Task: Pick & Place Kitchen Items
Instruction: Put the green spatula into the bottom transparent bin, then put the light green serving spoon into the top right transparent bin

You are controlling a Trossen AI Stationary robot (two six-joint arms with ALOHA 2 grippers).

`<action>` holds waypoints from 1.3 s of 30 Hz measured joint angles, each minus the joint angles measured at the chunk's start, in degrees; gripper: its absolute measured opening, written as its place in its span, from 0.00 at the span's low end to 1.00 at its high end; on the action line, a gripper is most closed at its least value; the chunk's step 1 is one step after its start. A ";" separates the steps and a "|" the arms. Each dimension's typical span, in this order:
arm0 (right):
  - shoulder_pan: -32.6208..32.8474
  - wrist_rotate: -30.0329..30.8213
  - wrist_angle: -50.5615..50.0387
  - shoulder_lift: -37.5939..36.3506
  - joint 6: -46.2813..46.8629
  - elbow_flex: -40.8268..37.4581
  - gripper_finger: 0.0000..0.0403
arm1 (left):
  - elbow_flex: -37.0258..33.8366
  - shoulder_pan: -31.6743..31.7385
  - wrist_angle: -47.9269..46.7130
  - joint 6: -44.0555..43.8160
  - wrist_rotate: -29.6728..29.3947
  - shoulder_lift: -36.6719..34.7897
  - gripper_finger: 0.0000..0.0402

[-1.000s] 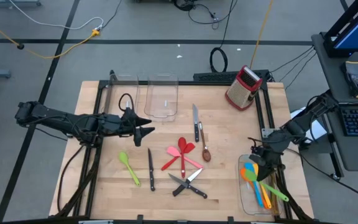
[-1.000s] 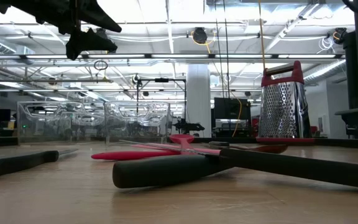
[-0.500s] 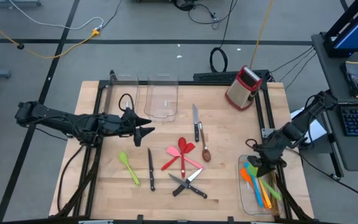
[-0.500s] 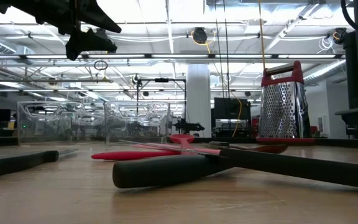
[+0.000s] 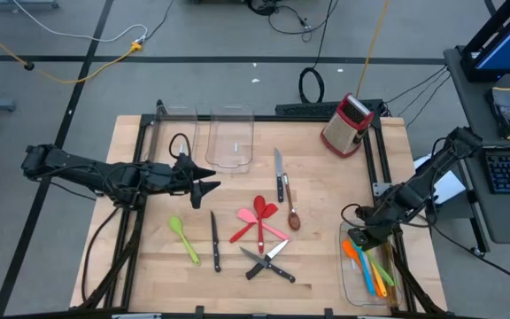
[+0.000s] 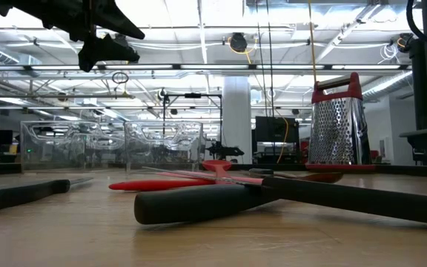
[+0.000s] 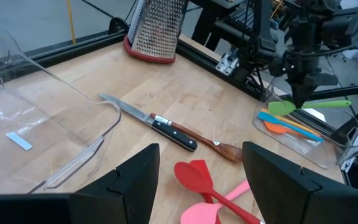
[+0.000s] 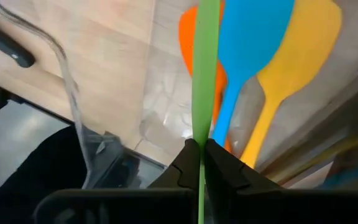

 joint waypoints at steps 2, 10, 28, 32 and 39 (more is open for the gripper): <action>0.00 0.02 -0.10 0.76 -0.42 0.04 0.01 | 0.00 0.00 0.02 -0.02 0.00 0.00 0.58; 0.02 3.11 -0.82 2.29 -1.88 -0.10 0.08 | 0.00 -0.01 0.03 -0.12 0.00 0.00 0.58; 0.00 3.32 0.24 2.92 -1.67 -0.28 0.17 | 0.00 -0.02 0.13 -0.15 -0.02 0.00 0.58; 0.00 3.21 1.68 2.92 -1.86 -0.28 0.21 | 0.00 -0.01 0.22 -0.75 -0.04 0.00 0.58; 0.00 3.17 9.41 2.82 -6.98 -0.28 0.23 | 0.00 -0.01 1.45 -0.81 -0.04 0.00 0.58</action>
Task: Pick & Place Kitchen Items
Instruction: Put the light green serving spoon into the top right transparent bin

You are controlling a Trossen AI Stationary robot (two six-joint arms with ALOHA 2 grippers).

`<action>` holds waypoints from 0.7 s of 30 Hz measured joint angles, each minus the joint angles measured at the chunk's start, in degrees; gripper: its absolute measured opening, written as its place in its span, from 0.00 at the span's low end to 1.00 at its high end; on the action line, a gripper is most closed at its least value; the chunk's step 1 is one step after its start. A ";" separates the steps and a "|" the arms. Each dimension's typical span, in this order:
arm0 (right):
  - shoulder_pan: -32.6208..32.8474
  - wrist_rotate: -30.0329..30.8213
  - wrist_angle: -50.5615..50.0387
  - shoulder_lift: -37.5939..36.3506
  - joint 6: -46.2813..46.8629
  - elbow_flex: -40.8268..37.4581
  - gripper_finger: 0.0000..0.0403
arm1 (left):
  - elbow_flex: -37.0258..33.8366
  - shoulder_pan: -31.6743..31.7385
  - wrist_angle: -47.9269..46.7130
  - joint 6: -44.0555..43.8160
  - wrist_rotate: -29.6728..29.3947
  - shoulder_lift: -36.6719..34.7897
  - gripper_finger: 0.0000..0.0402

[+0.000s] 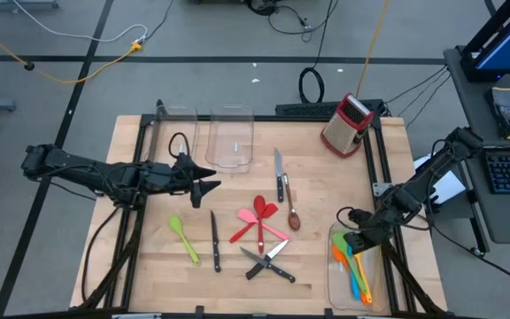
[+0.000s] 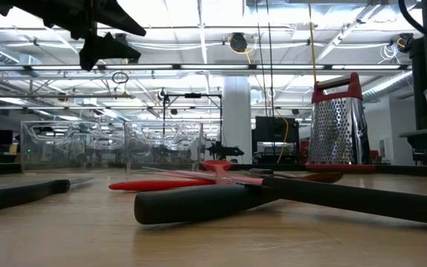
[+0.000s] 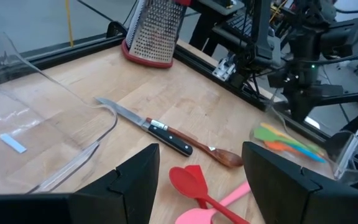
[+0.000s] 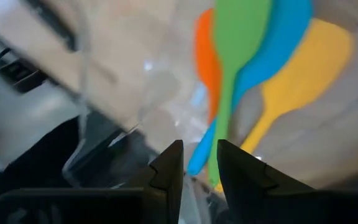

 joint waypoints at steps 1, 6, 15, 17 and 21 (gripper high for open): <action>0.00 0.02 1.26 -0.20 -0.70 0.00 0.22 | 0.00 0.00 0.23 0.00 0.00 0.00 0.58; 0.02 -0.04 5.61 -2.47 -1.53 0.02 0.16 | 0.00 0.01 0.41 0.00 0.04 0.00 0.58; 1.93 0.06 11.12 -9.80 0.24 0.02 0.01 | 0.00 0.01 0.32 0.87 0.14 0.00 0.58; 2.44 0.20 11.61 -11.07 1.14 0.02 0.01 | 0.00 0.01 0.30 0.84 0.18 0.00 0.58; 2.62 1.91 13.27 -12.90 0.59 0.02 0.00 | 0.00 0.01 0.25 2.06 1.73 0.00 0.58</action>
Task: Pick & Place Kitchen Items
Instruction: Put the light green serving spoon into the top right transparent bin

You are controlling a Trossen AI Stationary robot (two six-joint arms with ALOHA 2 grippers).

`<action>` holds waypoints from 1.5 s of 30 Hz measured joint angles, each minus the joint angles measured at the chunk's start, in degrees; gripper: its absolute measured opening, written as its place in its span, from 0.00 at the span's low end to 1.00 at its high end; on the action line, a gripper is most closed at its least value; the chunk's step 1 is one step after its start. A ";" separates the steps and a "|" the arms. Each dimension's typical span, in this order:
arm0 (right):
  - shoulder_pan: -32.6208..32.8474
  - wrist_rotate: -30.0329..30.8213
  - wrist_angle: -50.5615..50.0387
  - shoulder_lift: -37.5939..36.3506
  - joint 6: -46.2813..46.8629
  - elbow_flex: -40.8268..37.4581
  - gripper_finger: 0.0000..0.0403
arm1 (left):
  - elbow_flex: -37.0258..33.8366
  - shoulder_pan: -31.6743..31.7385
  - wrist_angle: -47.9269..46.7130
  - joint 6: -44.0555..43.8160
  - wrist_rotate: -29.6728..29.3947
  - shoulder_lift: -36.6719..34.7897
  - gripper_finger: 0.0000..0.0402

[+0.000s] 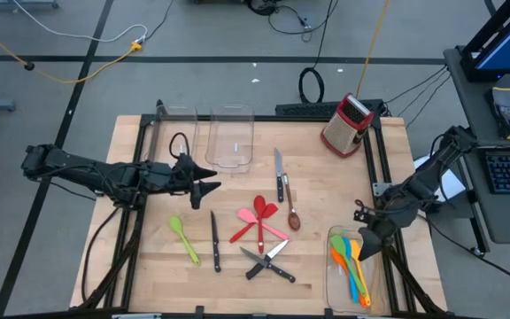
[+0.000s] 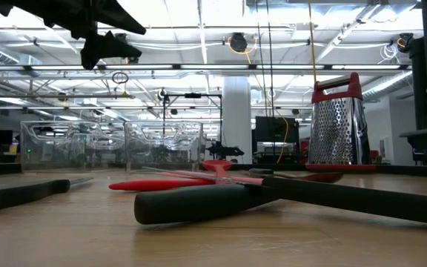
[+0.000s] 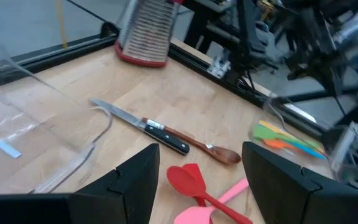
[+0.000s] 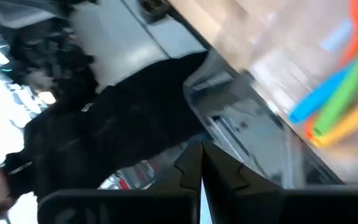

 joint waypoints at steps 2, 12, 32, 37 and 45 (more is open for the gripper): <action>0.00 3.83 1.95 -0.80 -2.48 0.00 0.00 | 0.00 0.01 -0.06 0.99 1.51 0.00 0.58; 0.00 27.80 11.24 -3.32 -29.37 0.09 0.00 | 0.00 -0.04 -2.28 -1.28 4.63 0.00 0.58; -0.04 32.82 11.21 -10.95 -75.42 0.09 0.00 | 7.92 -8.93 -14.15 -38.37 1.38 10.85 0.58; -0.04 32.59 11.25 -14.07 -85.16 0.09 0.00 | 14.81 -8.91 -23.31 -47.93 3.90 18.12 0.58; -0.02 26.61 5.03 -19.69 -90.79 0.09 0.00 | 21.97 -8.91 -31.73 -63.14 9.32 25.48 0.58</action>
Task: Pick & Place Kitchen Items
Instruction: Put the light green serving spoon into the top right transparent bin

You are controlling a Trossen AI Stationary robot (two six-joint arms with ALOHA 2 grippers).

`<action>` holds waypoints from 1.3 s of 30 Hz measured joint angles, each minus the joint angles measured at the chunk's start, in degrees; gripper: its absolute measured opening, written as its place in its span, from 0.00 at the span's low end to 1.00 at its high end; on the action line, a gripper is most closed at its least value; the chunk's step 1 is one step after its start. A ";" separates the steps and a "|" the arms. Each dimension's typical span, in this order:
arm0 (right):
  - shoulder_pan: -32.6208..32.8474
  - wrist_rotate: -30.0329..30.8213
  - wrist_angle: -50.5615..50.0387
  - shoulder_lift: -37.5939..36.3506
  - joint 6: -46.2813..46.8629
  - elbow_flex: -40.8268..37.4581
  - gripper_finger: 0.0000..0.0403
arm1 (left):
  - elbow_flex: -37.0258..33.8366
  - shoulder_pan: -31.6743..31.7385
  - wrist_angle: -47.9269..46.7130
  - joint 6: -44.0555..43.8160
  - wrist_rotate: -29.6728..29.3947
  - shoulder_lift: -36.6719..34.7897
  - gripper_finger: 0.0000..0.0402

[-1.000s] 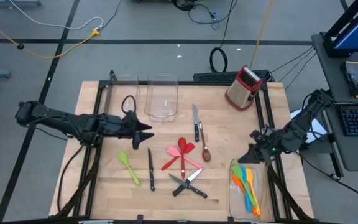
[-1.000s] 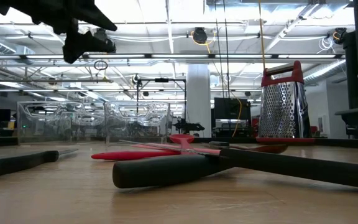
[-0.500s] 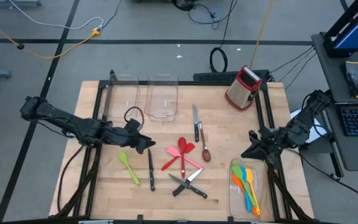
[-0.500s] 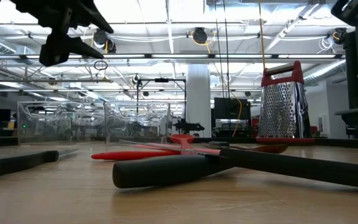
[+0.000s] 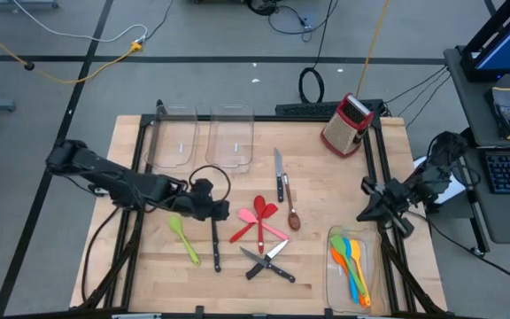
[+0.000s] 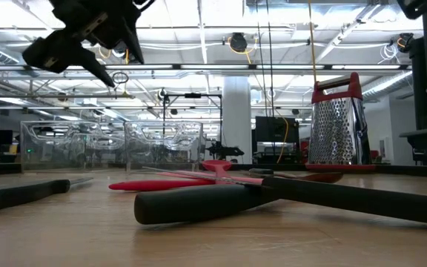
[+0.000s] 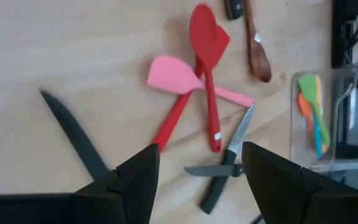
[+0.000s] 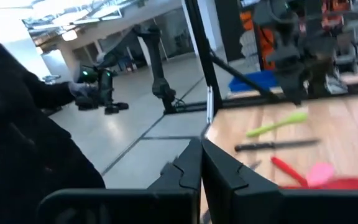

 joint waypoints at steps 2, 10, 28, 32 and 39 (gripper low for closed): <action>-0.01 0.11 -3.97 -1.17 2.53 0.00 0.00 | 0.04 -0.09 -0.19 -3.98 1.20 0.65 0.58; -0.02 -0.07 -14.93 -1.71 8.74 -0.02 0.00 | 0.04 -1.75 -0.85 -16.21 3.24 2.51 0.58; -1.33 -3.02 1.64 4.19 7.01 -10.46 0.00 | 0.04 -8.21 -3.43 -31.14 2.17 3.41 0.58; -5.92 -1.87 1.08 3.84 6.02 -12.09 0.00 | 0.05 -8.56 -3.50 -32.11 1.03 3.41 0.58; -16.51 -7.22 0.02 2.04 3.18 -12.09 0.00 | 0.04 -8.39 -3.68 -33.37 1.03 3.41 0.58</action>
